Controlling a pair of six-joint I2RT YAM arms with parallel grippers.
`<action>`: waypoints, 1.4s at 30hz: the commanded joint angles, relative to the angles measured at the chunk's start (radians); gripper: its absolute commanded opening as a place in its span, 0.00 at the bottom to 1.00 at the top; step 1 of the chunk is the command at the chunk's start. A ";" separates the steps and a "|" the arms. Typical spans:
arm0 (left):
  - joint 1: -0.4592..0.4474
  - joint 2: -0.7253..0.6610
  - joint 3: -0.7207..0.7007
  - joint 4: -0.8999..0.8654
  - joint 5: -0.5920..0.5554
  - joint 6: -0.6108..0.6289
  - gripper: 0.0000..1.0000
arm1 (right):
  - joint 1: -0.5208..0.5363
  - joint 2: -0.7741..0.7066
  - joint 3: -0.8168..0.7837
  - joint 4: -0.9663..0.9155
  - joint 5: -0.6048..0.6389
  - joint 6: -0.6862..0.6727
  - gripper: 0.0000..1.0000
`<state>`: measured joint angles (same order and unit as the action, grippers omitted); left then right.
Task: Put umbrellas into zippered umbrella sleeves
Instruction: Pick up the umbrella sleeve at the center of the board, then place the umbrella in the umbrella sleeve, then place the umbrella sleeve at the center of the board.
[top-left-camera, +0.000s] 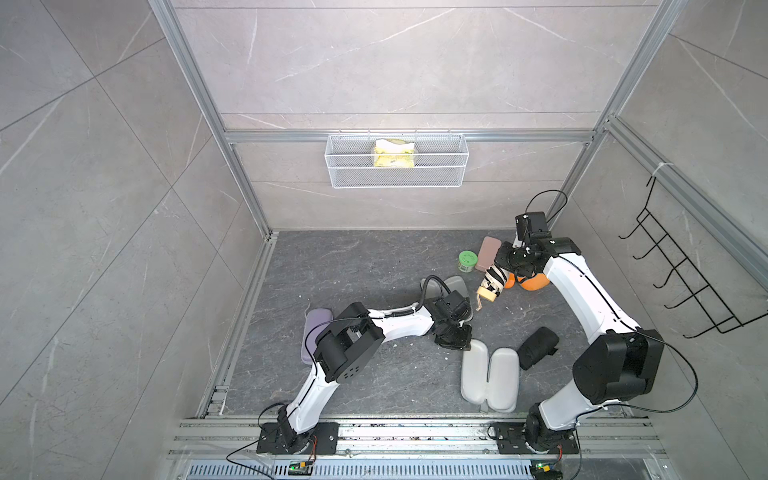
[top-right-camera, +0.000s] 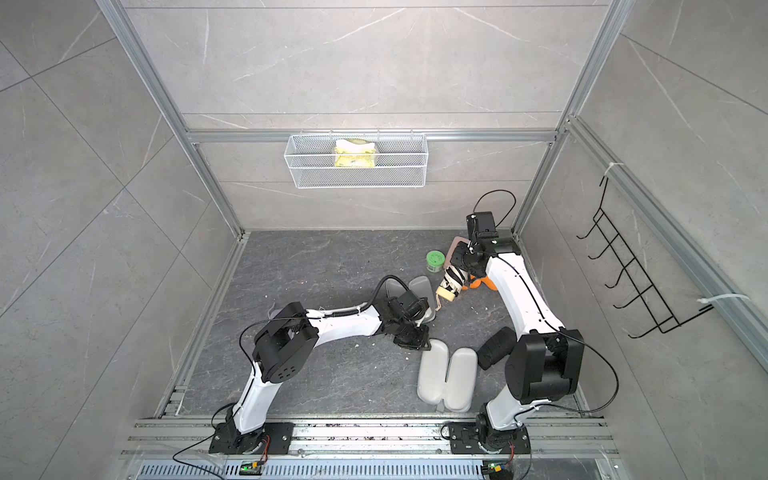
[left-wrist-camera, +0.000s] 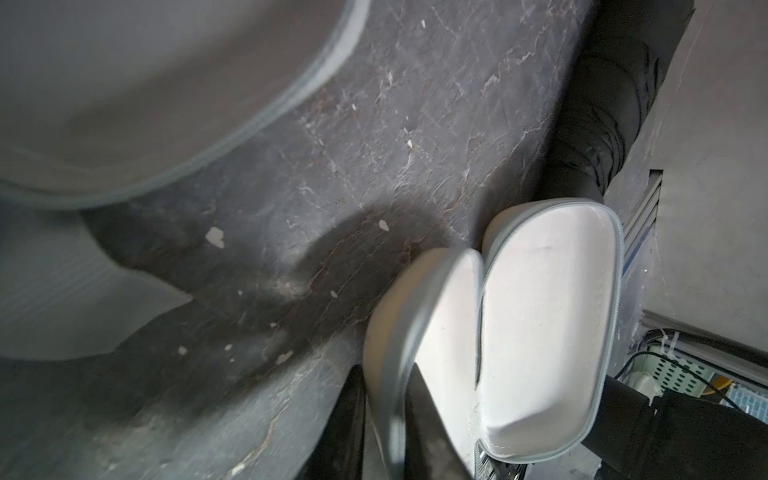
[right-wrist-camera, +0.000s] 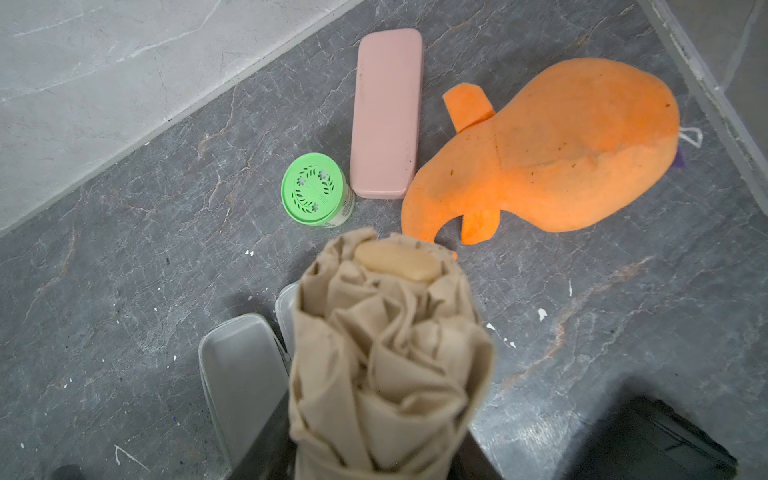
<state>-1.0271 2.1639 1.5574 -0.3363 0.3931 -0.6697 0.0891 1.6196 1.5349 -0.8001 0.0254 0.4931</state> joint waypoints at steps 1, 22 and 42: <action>0.014 -0.061 -0.021 0.009 -0.007 -0.004 0.10 | -0.001 -0.043 0.001 0.019 -0.020 -0.003 0.40; 0.428 -0.606 -0.601 0.092 -0.140 -0.101 0.05 | 0.516 0.025 -0.007 0.312 -0.067 0.099 0.25; 0.556 -0.575 -0.708 0.207 -0.067 -0.129 0.06 | 0.863 0.205 -0.167 0.511 0.364 -0.015 0.19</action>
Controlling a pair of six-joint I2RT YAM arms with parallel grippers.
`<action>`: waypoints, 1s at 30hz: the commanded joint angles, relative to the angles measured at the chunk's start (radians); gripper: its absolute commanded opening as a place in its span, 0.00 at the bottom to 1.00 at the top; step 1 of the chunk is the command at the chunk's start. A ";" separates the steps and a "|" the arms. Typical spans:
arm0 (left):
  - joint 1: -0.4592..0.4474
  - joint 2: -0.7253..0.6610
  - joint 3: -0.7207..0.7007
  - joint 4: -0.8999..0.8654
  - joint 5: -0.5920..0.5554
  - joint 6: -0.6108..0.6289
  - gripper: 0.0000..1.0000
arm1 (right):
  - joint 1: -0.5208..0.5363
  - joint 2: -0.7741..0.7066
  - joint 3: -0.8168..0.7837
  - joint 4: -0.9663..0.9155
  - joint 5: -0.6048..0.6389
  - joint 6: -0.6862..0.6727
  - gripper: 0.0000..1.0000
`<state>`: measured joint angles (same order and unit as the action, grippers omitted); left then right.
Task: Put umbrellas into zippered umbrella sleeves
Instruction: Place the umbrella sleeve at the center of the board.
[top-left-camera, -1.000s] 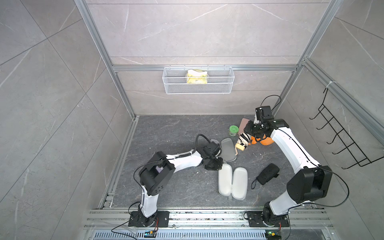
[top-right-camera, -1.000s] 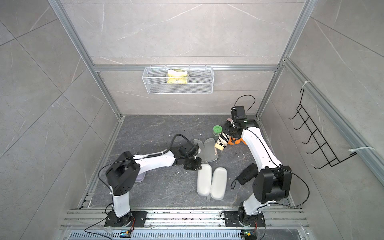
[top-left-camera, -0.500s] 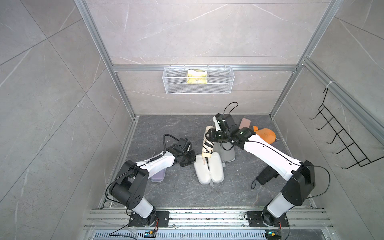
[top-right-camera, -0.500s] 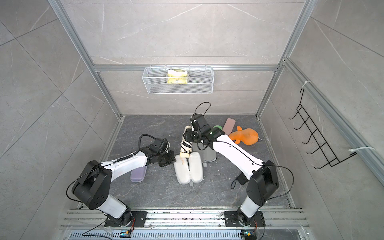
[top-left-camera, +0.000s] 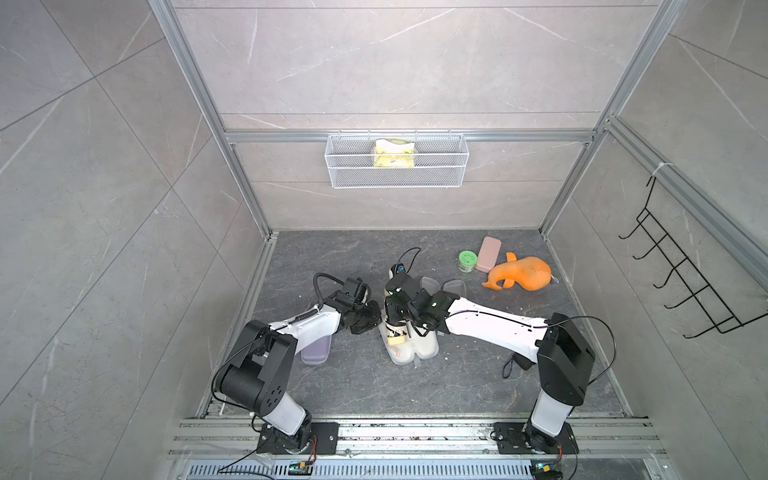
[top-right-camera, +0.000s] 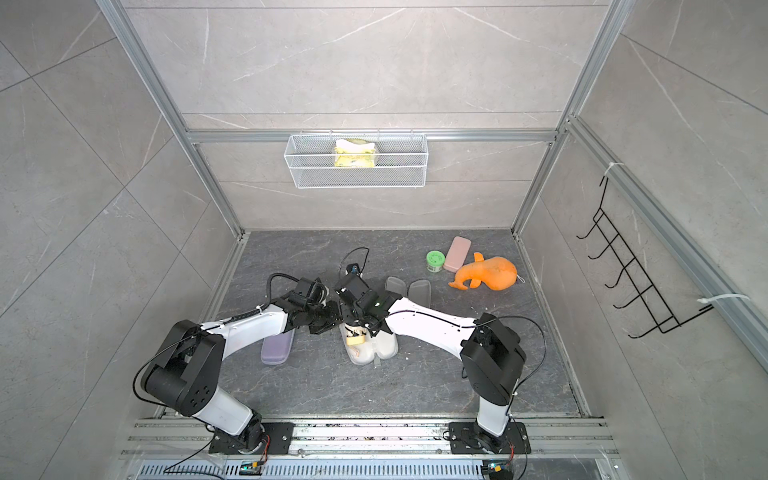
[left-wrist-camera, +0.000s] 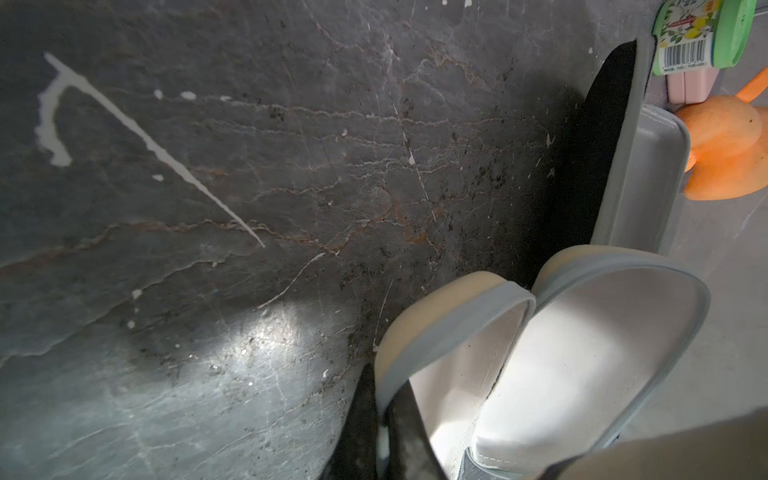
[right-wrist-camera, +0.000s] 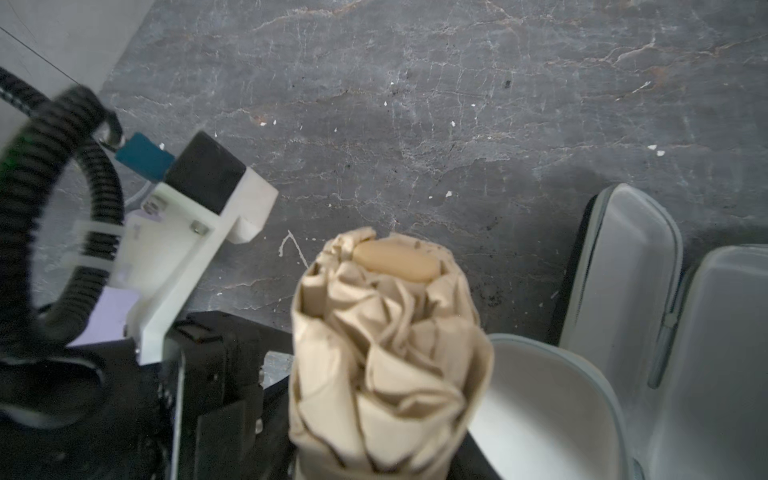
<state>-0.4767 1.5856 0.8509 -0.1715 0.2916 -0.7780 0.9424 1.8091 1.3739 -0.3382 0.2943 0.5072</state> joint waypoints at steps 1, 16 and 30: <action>0.007 0.004 -0.003 0.044 0.036 -0.019 0.05 | 0.013 0.020 -0.013 0.054 0.101 -0.031 0.19; 0.026 0.014 -0.086 0.202 0.001 -0.095 0.00 | 0.023 0.106 0.010 -0.120 -0.195 0.089 0.17; 0.034 0.020 -0.065 0.186 0.024 -0.023 0.08 | -0.003 0.194 0.039 -0.132 -0.309 0.080 0.42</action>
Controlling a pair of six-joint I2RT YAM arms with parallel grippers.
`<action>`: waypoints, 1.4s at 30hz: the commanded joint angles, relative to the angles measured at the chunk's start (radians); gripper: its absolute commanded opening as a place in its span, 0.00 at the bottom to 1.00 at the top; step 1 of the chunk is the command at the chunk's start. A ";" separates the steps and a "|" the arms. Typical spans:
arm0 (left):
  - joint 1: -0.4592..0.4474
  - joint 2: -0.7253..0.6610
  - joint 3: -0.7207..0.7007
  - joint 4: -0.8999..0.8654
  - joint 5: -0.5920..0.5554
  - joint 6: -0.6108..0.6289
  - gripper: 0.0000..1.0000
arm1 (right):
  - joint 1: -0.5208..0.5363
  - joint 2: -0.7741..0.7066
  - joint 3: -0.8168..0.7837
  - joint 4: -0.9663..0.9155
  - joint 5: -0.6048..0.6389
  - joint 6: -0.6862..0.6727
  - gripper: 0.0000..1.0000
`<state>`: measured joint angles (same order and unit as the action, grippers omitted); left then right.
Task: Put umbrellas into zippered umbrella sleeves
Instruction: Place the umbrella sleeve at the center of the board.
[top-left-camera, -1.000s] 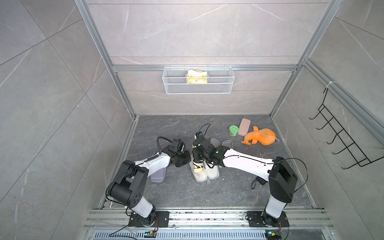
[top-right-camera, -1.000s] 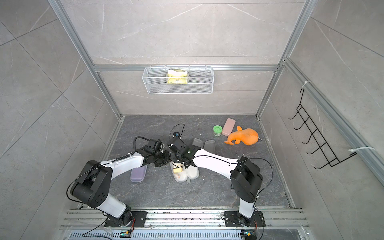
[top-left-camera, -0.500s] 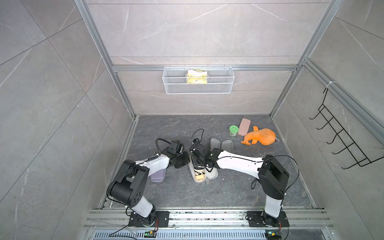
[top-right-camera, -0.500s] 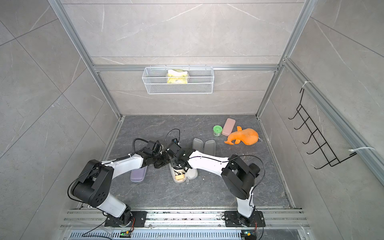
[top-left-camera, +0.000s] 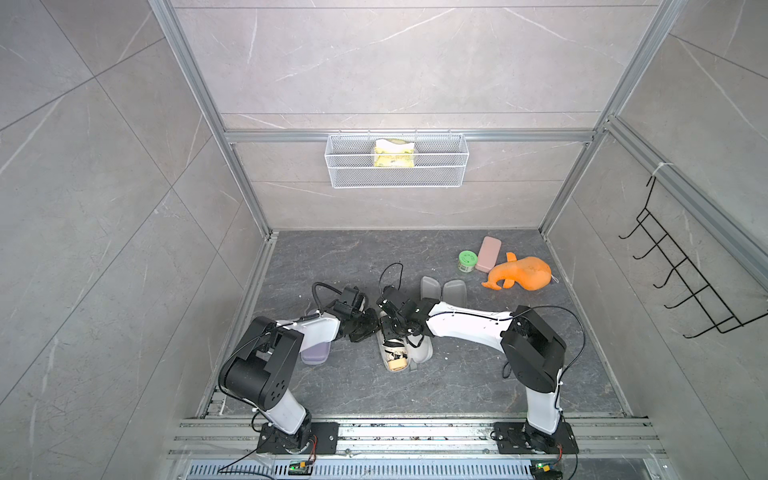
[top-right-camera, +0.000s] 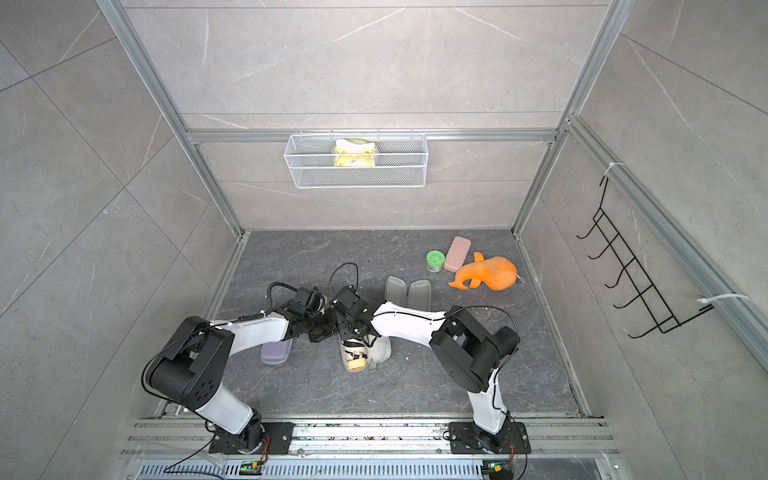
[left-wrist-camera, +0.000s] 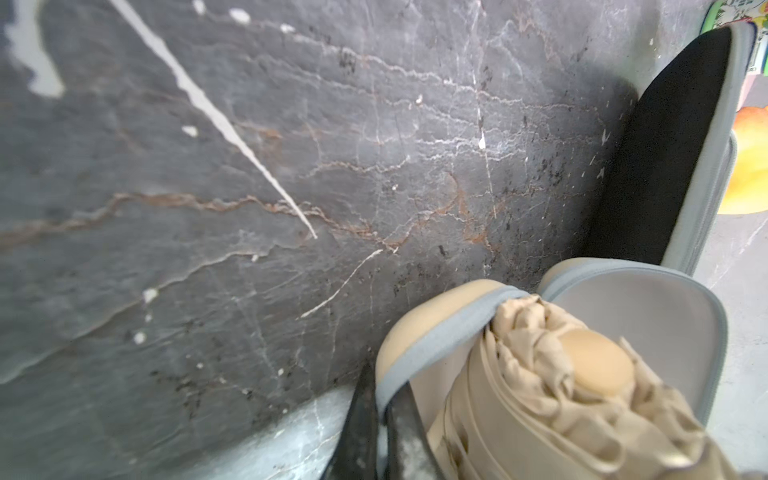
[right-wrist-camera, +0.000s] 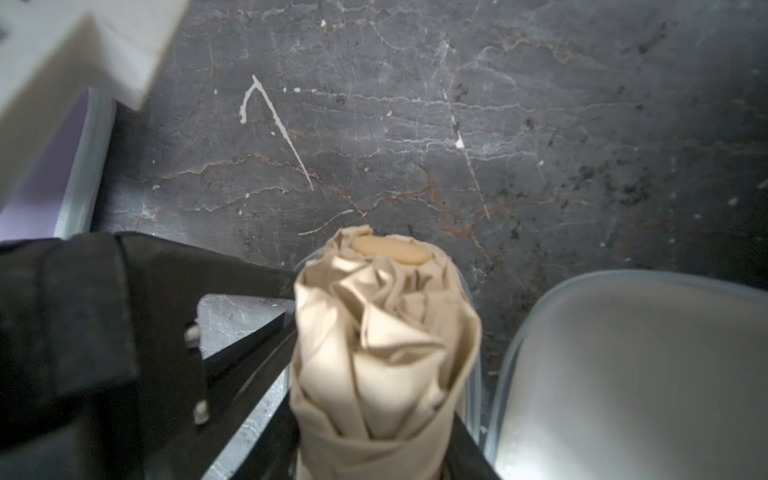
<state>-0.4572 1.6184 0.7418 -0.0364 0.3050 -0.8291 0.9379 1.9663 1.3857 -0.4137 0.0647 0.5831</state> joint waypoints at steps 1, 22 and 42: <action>0.017 -0.016 0.042 0.047 0.014 0.028 0.09 | -0.003 0.039 0.034 -0.063 -0.085 0.002 0.46; 0.082 -0.203 -0.070 -0.009 0.059 -0.021 0.45 | -0.072 -0.057 0.105 -0.187 -0.132 -0.025 0.54; 0.074 -0.253 -0.172 0.068 0.060 -0.074 0.56 | -0.046 0.096 0.159 -0.298 -0.085 0.000 0.45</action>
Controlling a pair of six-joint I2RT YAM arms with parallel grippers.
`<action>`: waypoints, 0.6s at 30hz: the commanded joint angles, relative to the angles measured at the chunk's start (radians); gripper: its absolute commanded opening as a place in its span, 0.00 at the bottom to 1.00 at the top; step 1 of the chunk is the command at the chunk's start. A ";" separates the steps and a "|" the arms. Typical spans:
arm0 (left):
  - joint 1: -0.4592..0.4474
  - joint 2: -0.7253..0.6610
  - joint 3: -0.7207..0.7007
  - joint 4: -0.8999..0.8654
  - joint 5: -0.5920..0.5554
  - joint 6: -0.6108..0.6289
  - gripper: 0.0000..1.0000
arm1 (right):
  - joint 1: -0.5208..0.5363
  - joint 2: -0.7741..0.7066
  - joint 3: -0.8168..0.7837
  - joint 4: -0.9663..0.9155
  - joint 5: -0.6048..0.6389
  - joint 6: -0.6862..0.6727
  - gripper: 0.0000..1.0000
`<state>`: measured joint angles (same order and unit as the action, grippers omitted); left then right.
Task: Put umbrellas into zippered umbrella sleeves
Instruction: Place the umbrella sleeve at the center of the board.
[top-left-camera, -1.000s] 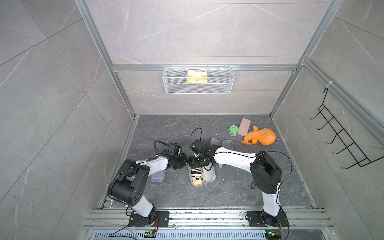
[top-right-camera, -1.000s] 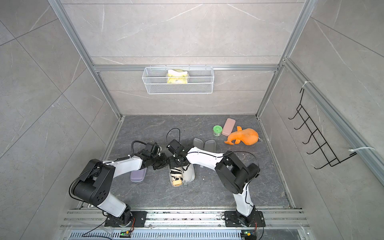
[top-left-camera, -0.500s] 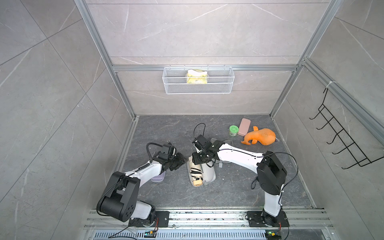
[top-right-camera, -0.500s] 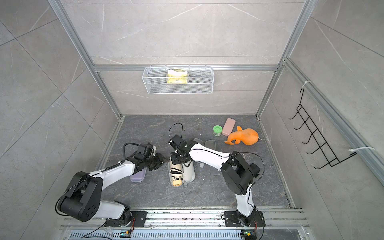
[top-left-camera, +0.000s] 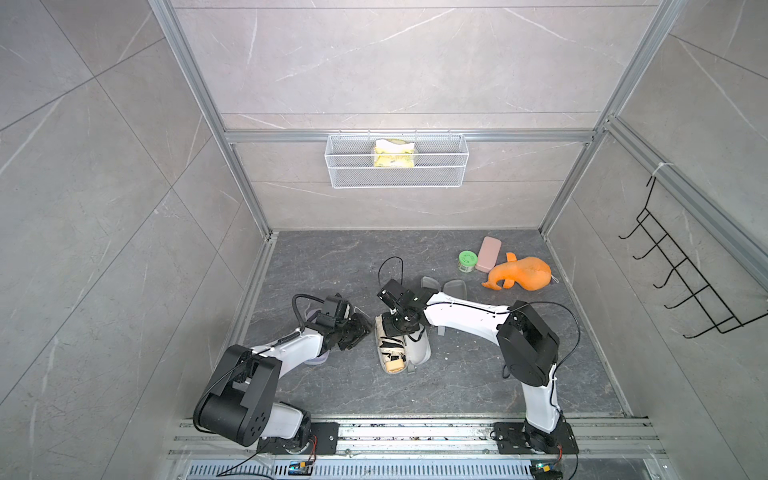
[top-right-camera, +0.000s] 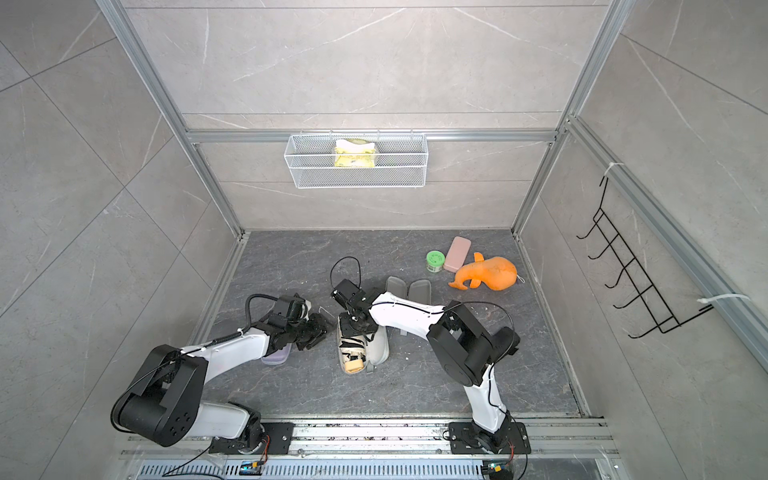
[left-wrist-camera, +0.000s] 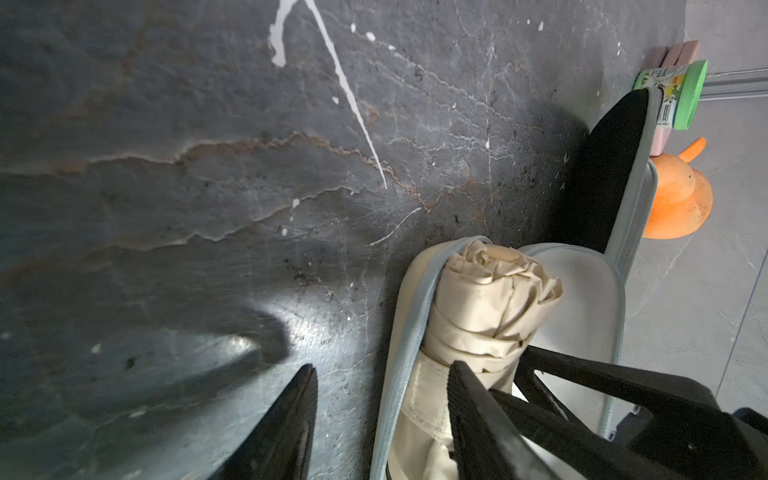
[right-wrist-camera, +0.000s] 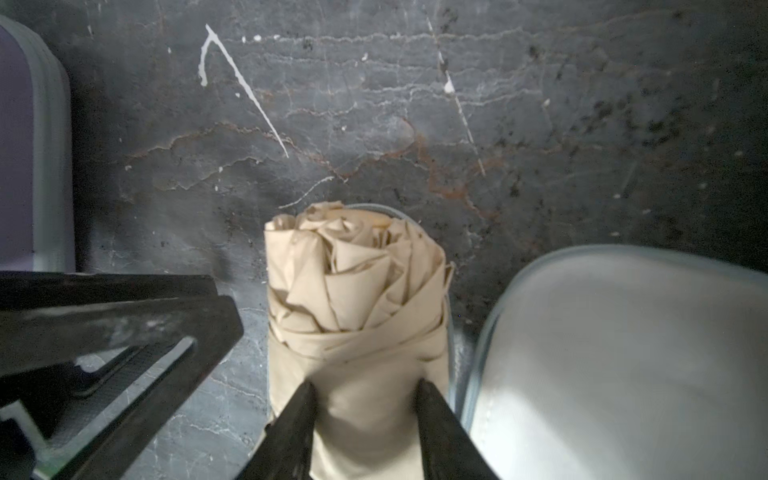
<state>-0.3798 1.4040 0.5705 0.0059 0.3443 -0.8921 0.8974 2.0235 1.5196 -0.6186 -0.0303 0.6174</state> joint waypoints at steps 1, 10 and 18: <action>-0.004 -0.051 -0.004 0.025 0.019 -0.013 0.58 | -0.008 0.016 0.034 -0.096 0.003 -0.046 0.47; -0.002 -0.052 -0.001 0.048 0.015 0.002 0.61 | -0.049 -0.103 0.094 -0.112 -0.005 -0.127 0.49; -0.002 -0.062 -0.044 0.077 0.006 -0.020 0.55 | -0.027 0.051 0.220 -0.135 0.077 -0.099 0.44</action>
<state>-0.3798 1.3548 0.5312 0.0547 0.3424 -0.9035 0.8555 2.0075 1.6978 -0.7078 -0.0067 0.5198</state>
